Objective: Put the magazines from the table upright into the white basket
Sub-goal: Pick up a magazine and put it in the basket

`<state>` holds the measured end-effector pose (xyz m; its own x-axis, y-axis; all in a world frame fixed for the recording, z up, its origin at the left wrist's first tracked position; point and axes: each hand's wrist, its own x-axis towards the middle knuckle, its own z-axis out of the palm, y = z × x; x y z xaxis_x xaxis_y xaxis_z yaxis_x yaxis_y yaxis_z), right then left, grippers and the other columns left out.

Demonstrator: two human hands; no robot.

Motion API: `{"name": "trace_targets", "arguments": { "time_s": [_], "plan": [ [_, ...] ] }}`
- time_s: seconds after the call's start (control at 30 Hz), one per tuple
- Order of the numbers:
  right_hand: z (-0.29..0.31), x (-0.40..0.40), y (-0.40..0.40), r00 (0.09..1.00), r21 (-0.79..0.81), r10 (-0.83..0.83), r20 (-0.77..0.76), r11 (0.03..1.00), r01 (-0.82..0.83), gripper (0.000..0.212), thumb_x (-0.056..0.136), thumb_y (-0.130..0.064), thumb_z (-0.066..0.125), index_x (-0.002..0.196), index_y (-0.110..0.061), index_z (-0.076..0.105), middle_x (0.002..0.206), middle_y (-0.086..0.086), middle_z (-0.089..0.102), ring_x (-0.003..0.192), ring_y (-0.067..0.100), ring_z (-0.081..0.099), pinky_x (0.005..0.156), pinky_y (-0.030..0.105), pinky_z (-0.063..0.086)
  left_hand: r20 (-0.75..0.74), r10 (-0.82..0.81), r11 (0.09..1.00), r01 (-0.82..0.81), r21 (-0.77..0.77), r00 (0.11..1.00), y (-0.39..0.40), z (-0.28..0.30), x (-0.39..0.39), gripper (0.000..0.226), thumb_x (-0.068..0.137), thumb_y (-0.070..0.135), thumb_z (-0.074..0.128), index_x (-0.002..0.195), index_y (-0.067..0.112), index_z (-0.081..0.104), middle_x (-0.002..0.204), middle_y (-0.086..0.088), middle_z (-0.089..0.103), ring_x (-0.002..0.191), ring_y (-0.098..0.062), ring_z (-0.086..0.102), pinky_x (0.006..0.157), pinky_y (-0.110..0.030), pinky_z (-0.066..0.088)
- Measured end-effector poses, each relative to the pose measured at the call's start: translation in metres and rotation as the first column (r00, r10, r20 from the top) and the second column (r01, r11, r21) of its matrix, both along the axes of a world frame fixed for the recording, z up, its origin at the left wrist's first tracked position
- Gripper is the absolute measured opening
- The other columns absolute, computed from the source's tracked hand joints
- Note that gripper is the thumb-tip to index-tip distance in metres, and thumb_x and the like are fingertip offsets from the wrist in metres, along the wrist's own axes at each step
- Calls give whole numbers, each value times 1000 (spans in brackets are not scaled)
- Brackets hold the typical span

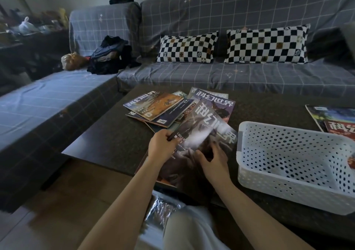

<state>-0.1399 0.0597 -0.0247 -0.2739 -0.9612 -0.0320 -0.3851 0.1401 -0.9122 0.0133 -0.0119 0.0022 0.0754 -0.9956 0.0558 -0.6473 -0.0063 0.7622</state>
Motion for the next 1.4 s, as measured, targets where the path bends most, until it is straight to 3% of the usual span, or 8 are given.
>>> {"name": "trace_targets", "arguments": {
  "time_s": [0.17, 0.43, 0.53, 0.67, 0.93, 1.07, 1.2, 1.4],
  "plan": [
    [19, 5, 1, 995, -54, -102, 10, 993, 103, 84, 87, -41, 60, 150, -20, 8, 159, 4, -2, 145, 24, -2, 115, 43, 9, -285, 57, 997, -69, -30, 957, 21, 27, 21, 12, 78, 24, 77, 79, 19, 66, 78, -1, 74, 75, -23, 71, 76, -46, 58],
    [79, 18, 7, 987, -327, -46, 153, 940, 94, 86, 85, -24, 66, 150, -28, 9, 148, 11, 24, 134, 25, 30, 102, 27, 24, -541, 50, 980, -145, -134, 840, 59, 90, 44, 8, 81, 17, 75, 79, 18, 67, 68, 2, 74, 57, -10, 70, 51, -22, 53],
    [103, 6, 11, 992, -352, -85, 97, 929, 114, 83, 85, -25, 66, 149, -29, 14, 144, 10, 32, 132, 26, 34, 107, 39, 29, -610, 59, 986, -143, -89, 790, 66, 103, 39, 7, 81, 20, 76, 81, 18, 69, 75, -4, 76, 67, -20, 73, 64, -34, 59],
    [127, -27, 18, 989, -394, -125, 75, 908, 144, 80, 84, -24, 67, 148, -28, 20, 143, 9, 37, 131, 25, 38, 107, 39, 32, -702, 31, 994, -99, -56, 712, 70, 115, 12, 6, 79, 17, 76, 80, 14, 71, 81, -12, 76, 75, -31, 72, 76, -48, 59],
    [153, -122, 44, 960, -458, -280, -1, 853, 249, 75, 82, -20, 70, 144, -25, 28, 139, 6, 45, 129, 23, 42, 106, 38, 33, -796, -55, 997, 69, -17, 602, 70, 128, -87, 9, 82, 11, 74, 89, 12, 69, 80, -11, 75, 69, -25, 72, 67, -41, 59],
    [152, -172, 54, 947, -438, -312, 80, 842, 314, 64, 83, -15, 68, 137, -21, 36, 135, 2, 51, 126, 21, 47, 106, 40, 37, -834, -87, 979, 202, 30, 545, 72, 120, -140, 7, 83, 12, 72, 89, 16, 71, 85, -11, 76, 76, -28, 73, 72, -43, 59],
    [139, -212, 55, 925, -399, -368, 95, 837, 374, 59, 84, -13, 67, 135, -21, 37, 130, 3, 54, 120, 20, 51, 96, 29, 38, -781, -139, 973, 230, 6, 609, 67, 104, -181, 11, 86, 11, 69, 94, 17, 69, 93, -10, 76, 88, -28, 72, 82, -45, 58],
    [106, -244, 49, 914, -293, -406, 22, 871, 394, 53, 85, -11, 66, 131, -19, 41, 126, 5, 54, 120, 24, 51, 97, 31, 39, -486, -174, 980, 197, -3, 856, 51, 73, -209, 12, 84, 10, 71, 94, 16, 67, 90, -1, 74, 88, -18, 70, 88, -41, 55]
  ]
}}
